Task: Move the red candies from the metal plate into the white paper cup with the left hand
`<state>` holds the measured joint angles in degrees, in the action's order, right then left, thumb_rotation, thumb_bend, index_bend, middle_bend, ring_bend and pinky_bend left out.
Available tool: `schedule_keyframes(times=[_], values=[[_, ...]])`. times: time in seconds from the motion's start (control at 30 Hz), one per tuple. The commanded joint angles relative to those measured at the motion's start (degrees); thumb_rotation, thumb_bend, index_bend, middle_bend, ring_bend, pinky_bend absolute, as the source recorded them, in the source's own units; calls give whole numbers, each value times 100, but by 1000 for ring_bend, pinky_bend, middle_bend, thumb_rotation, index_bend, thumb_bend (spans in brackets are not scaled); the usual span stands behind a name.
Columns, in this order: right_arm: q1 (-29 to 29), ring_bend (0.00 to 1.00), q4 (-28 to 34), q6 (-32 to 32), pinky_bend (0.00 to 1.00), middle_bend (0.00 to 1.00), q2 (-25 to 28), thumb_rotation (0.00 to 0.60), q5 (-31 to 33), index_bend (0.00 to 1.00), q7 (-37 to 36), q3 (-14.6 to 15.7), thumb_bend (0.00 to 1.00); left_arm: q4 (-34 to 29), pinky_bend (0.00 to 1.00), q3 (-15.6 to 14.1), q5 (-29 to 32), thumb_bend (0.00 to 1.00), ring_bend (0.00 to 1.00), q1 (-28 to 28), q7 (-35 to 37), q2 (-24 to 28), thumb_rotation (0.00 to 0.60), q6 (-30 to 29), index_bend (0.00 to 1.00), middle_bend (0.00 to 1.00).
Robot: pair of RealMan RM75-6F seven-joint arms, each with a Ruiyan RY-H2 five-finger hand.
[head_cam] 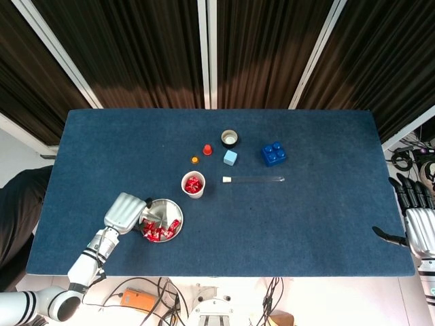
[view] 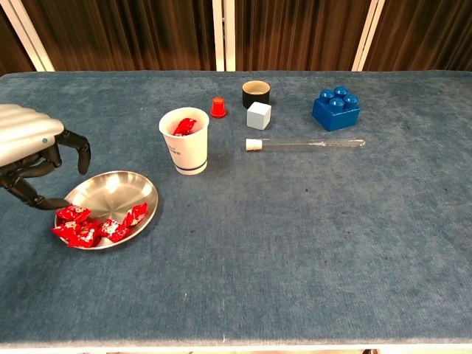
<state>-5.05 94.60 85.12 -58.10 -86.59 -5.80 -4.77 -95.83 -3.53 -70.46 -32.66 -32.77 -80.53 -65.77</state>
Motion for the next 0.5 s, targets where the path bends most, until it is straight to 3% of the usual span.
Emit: schedule_keyframes(times=[0.03, 0.5], values=[[8, 0, 0, 1, 92, 27, -11, 600, 10, 0, 2, 6, 185, 75, 783, -36, -21, 121, 853, -20, -14, 55, 600, 141, 448, 899], [0, 0, 49, -12, 92, 27, -12, 600, 17, 0, 81, 7, 185, 185, 783, 88, 80, 119, 853, -99, 83, -54, 600, 600, 448, 899]])
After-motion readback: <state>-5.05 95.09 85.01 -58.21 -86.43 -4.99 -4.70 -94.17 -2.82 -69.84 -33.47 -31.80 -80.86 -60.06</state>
